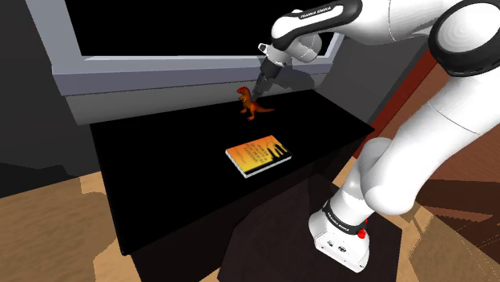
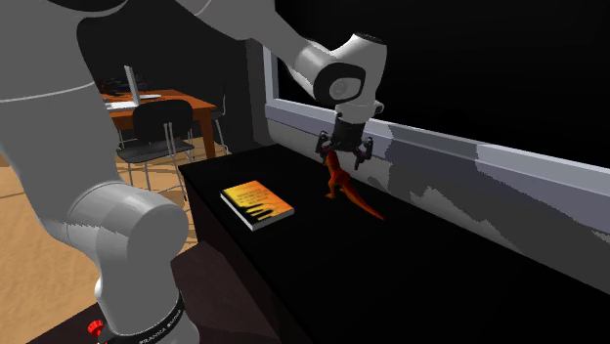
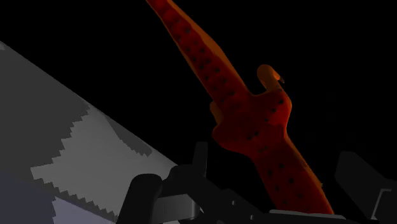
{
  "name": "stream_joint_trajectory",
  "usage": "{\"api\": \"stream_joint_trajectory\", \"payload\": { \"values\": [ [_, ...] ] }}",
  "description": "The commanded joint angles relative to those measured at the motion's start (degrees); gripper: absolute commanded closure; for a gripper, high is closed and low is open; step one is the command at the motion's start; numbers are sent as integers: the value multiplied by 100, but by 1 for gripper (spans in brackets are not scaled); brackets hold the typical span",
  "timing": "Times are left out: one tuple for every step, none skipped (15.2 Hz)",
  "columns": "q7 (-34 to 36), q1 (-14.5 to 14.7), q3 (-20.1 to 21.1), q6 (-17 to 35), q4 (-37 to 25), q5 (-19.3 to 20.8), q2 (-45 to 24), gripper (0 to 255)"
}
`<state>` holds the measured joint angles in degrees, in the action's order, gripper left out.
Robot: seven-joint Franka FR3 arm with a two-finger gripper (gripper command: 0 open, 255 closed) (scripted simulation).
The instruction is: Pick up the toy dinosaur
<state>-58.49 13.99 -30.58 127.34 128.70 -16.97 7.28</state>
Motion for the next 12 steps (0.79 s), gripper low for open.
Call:
{"api": "stream_joint_trajectory", "payload": {
  "values": [
    [-250,24,-51,130,-2,-187,-161,0],
    [-299,28,-56,195,36,-234,-203,0],
    [-349,33,-62,260,72,-283,-247,0],
    [-400,38,-67,324,107,-334,-292,0],
    [-453,44,-73,388,141,-387,-339,0],
    [-508,49,-77,451,173,-443,-387,0],
    [-541,51,-79,487,191,-476,-416,0],
    [-540,51,-79,487,191,-475,-415,0],
    [-541,53,-78,486,181,-482,-427,255],
    [-545,52,-79,484,177,-485,-430,255],
    [-544,52,-79,483,176,-484,-430,255],
    [-544,52,-79,484,179,-483,-428,255]
  ]
}}
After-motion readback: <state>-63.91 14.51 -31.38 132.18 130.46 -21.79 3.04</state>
